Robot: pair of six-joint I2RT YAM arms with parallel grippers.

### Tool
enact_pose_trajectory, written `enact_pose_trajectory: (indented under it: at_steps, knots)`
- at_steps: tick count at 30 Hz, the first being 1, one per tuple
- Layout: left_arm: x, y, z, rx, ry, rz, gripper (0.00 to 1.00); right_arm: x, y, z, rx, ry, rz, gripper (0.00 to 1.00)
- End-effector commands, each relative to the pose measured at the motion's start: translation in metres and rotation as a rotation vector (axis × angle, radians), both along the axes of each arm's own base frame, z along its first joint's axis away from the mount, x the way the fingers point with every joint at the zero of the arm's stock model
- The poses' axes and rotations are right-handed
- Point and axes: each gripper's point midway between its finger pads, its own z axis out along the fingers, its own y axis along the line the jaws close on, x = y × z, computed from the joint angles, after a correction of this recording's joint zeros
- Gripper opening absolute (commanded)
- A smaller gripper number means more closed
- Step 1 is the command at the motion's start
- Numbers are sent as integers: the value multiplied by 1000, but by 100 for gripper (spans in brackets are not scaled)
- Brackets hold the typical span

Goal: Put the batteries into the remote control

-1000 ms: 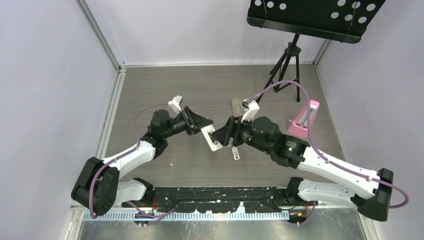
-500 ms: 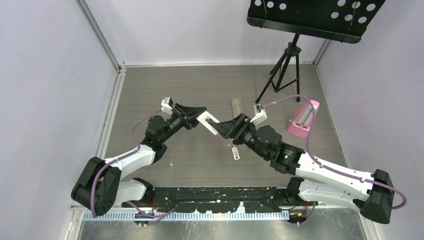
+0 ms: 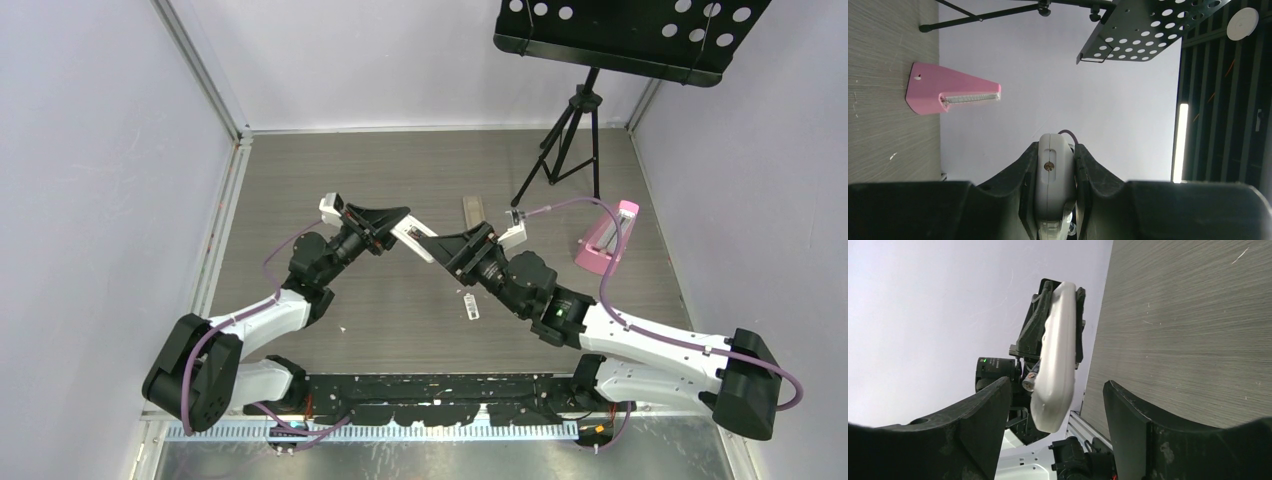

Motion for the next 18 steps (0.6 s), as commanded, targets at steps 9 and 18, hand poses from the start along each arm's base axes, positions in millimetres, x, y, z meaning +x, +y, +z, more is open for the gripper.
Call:
enact_pose_trajectory:
  at_steps: [9, 18]
  knots:
    - [-7, 2, 29, -51, -107, -15, 0, 7, 0, 22, 96, -3, -42, 61]
    - [-10, -1, 37, -48, -145, -34, 0, 10, 5, 11, 104, 50, -48, 52]
